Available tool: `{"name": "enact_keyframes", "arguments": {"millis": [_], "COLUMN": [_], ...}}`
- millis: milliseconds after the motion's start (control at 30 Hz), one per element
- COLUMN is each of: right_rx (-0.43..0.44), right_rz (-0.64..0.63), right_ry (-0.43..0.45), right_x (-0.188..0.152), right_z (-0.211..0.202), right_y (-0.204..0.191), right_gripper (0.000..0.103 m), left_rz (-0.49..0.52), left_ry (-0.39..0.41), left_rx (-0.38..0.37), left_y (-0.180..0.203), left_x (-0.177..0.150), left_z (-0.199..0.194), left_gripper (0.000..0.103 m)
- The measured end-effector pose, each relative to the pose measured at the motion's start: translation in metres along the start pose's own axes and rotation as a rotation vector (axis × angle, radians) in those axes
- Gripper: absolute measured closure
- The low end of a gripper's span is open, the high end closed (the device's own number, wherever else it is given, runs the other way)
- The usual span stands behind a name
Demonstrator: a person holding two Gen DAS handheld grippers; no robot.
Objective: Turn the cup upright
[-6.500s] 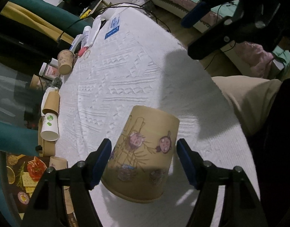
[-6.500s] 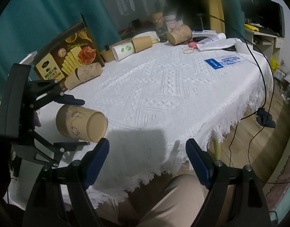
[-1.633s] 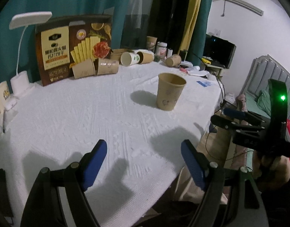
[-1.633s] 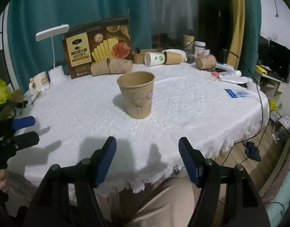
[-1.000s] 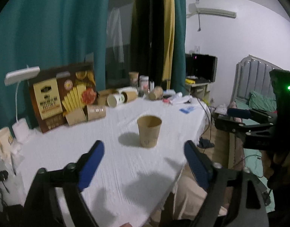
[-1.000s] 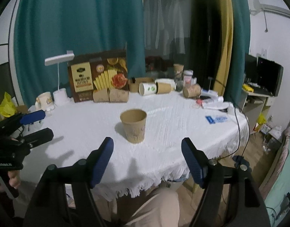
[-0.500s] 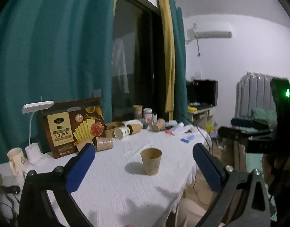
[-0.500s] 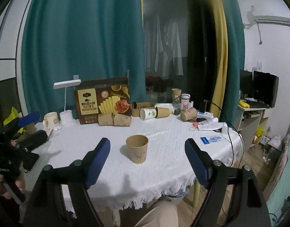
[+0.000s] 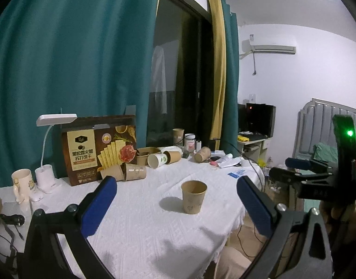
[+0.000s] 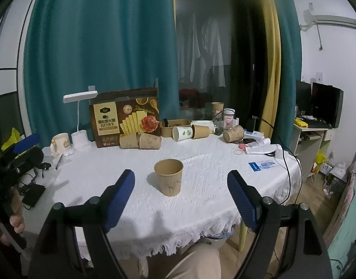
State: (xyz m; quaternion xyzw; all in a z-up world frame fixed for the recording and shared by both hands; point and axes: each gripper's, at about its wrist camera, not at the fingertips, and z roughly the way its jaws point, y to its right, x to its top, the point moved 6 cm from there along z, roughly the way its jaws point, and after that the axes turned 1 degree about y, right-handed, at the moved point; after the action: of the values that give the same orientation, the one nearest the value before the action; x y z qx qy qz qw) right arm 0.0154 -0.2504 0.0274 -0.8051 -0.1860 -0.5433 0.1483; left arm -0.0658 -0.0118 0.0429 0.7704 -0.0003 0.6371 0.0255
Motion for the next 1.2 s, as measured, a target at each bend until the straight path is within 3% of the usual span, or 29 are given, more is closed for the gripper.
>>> {"name": "enact_keyframes", "arguments": {"millis": [67,1200], "right_rx": [0.002,0.011], "right_rz": [0.002,0.009], "right_ry": [-0.009,-0.047], "right_x": [-0.002,-0.014], "right_z": [0.006,0.031], "right_y": [-0.001,0.0], "right_gripper": [0.023,0.023], "left_rz": [0.004,-0.004], "left_ry": [-0.004,-0.033], "left_rx": [0.054,0.07], "left_y": [-0.004,-0.012], "left_x": [-0.003,-0.01], "left_z": [0.003,0.019], "left_gripper": [0.0,0.0]}}
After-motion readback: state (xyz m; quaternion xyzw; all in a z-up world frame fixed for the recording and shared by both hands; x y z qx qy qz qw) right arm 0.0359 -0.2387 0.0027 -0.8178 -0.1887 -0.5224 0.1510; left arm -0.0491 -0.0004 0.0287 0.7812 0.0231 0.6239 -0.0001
